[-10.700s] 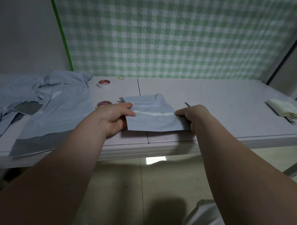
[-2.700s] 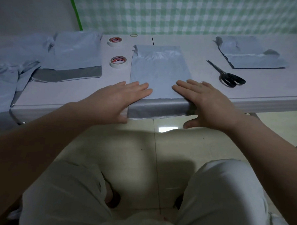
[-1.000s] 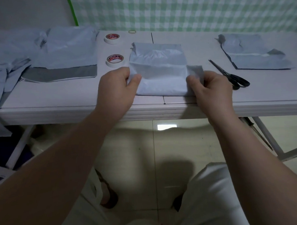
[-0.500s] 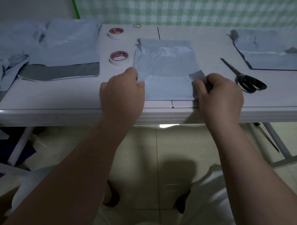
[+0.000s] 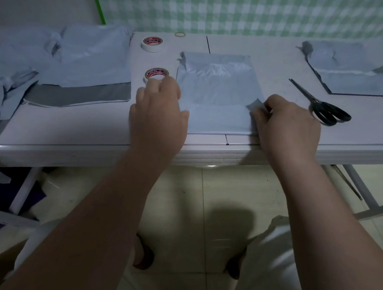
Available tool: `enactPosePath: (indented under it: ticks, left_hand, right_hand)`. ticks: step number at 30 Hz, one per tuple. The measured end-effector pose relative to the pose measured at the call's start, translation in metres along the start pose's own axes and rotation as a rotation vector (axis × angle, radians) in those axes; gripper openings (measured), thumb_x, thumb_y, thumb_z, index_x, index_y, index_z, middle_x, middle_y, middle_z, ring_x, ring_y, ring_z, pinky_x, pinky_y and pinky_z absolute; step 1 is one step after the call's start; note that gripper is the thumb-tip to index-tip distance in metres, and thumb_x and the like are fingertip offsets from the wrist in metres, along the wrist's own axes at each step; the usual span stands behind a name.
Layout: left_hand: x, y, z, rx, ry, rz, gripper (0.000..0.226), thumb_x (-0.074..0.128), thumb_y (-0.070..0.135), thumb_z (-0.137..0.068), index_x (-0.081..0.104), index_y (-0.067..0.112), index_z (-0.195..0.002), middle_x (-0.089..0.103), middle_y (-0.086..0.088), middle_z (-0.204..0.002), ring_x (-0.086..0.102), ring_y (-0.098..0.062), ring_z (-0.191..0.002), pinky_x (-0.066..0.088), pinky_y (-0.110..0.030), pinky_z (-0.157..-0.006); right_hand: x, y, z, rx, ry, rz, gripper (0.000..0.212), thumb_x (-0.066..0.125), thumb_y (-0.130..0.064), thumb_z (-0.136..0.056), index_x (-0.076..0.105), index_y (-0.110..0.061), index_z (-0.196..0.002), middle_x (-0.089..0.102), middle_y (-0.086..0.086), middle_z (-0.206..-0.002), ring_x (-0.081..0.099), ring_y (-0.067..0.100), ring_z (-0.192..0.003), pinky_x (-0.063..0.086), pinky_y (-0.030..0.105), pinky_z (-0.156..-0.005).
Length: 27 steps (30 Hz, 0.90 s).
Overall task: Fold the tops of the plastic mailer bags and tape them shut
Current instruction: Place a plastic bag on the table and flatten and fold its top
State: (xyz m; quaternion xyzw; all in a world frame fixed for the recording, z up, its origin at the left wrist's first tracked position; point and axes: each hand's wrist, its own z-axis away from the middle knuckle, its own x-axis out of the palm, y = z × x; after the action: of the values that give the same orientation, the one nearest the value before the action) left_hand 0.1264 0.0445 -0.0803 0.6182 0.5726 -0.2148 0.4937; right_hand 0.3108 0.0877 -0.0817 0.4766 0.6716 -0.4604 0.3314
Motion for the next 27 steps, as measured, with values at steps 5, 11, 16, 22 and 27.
enactPosePath:
  ticks: [5,11,16,22,27]
  left_hand:
    - [-0.001,-0.003,-0.003,0.496,-0.072,-0.059,0.023,0.049,0.007,-0.072,0.068,0.012,-0.084,0.066,-0.012,-0.086,0.06,-0.034,-0.079,0.049,-0.042,-0.069]
    - [-0.007,-0.01,0.023,0.527,-0.304,-0.148,0.044,0.032,0.028,-0.087,0.063,0.007,-0.109,0.065,-0.012,-0.116,0.062,-0.031,-0.102,0.048,-0.042,-0.087]
    - [-0.01,-0.014,0.029,0.513,-0.325,-0.209,0.061,0.028,0.047,-0.09,0.054,0.012,-0.132,0.052,-0.007,-0.14,0.051,-0.037,-0.125,0.035,-0.056,-0.101]
    - [-0.007,-0.013,0.034,0.471,-0.327,-0.226,0.066,0.027,0.051,-0.087,0.047,0.017,-0.14,0.046,-0.001,-0.146,0.046,-0.034,-0.13,0.029,-0.054,-0.106]
    - [-0.007,-0.014,0.036,0.463,-0.342,-0.249,0.068,0.025,0.053,-0.087,0.039,0.02,-0.144,0.044,0.001,-0.147,0.039,-0.032,-0.135,0.025,-0.053,-0.108]
  right_hand:
    - [0.0,-0.003,0.0,0.022,-0.001,0.059,0.018,0.044,-0.028,-0.097,0.042,-0.016,-0.082,0.044,0.003,-0.078,0.035,0.024,-0.073,0.025,0.035,-0.071]
    - [-0.007,-0.007,0.0,0.035,-0.01,0.122,0.014,0.048,-0.024,-0.094,0.052,-0.011,-0.097,0.054,0.011,-0.098,0.049,0.034,-0.083,0.03,0.037,-0.071]
    - [-0.01,-0.034,-0.01,-0.112,0.032,0.177,0.035,0.058,-0.013,-0.087,0.05,-0.018,-0.12,0.047,0.012,-0.124,0.045,0.036,-0.11,0.035,0.044,-0.089]
    - [-0.005,-0.068,-0.03,-0.345,-0.372,-0.04,0.023,0.056,-0.034,-0.089,0.062,-0.022,-0.108,0.058,0.006,-0.112,0.054,0.025,-0.104,0.041,0.033,-0.082]
    - [-0.007,-0.083,-0.051,-0.389,-0.599,-0.03,0.022,0.06,-0.038,-0.087,0.065,-0.021,-0.1,0.06,-0.003,-0.095,0.054,0.016,-0.093,0.043,0.029,-0.081]
